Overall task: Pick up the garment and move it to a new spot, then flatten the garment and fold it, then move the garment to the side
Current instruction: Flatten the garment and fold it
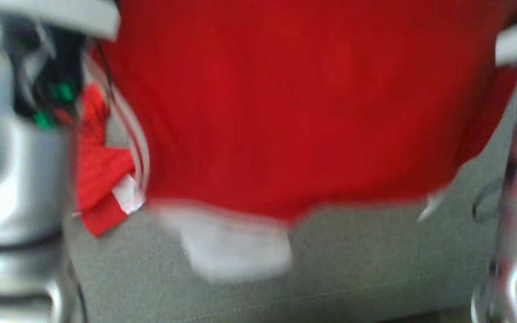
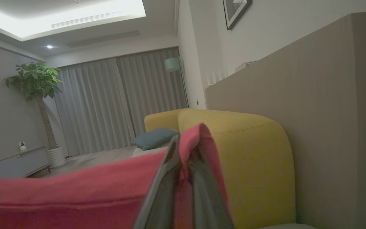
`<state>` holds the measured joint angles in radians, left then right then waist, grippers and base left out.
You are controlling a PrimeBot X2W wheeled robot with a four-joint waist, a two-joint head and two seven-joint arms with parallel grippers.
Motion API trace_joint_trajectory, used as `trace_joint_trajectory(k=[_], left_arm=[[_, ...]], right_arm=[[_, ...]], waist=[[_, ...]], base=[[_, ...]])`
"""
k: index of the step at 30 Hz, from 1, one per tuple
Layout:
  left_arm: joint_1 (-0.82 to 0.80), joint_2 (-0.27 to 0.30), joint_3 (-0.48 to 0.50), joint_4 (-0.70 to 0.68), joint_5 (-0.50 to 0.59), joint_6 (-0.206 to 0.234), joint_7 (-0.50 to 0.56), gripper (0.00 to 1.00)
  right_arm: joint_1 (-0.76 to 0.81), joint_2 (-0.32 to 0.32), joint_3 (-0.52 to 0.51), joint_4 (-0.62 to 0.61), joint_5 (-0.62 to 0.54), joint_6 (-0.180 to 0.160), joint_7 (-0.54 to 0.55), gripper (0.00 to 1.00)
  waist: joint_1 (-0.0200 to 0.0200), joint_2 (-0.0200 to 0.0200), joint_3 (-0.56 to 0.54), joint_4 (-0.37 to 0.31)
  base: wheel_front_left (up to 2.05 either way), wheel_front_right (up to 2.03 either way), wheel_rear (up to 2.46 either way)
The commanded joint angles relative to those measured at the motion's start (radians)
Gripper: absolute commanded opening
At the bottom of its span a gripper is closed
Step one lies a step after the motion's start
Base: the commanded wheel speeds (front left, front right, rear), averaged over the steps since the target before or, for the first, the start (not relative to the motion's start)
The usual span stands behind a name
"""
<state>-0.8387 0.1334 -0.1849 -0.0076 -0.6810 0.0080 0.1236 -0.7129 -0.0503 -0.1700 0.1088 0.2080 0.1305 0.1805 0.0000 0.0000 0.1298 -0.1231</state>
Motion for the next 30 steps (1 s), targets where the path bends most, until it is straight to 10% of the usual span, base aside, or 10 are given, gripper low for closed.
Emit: trace_joint_trajectory(k=[1,14,24,30], left_arm=[[-0.122,0.052,0.029,0.029,0.020,-0.019,0.002,0.00],[-0.637,0.067,0.003,0.512,0.108,-0.118,-0.249,0.00],[-0.497,0.027,-0.159,0.622,0.068,-0.138,-0.326,0.00],[-0.244,0.105,-0.387,0.583,-0.025,-0.138,-0.333,0.00]], right_arm=[[-0.128,0.000,0.017,0.024,-0.033,0.000,-0.016,0.00],[-0.741,-0.064,0.025,0.591,-0.267,0.000,-0.418,0.00],[-0.630,-0.121,0.007,0.793,-0.375,0.000,-0.442,0.00],[-0.479,-0.138,0.013,0.982,-0.356,0.000,-0.429,0.00]], waist=[[0.0000,0.0000,0.107,0.004],[0.0000,0.0000,0.310,0.098],[0.0000,0.0000,0.357,0.131],[0.0000,0.0000,0.325,0.137]], base=[[0.00,0.00,0.00],[0.00,0.00,0.00],[0.00,0.00,0.00],[0.00,0.00,0.00]])
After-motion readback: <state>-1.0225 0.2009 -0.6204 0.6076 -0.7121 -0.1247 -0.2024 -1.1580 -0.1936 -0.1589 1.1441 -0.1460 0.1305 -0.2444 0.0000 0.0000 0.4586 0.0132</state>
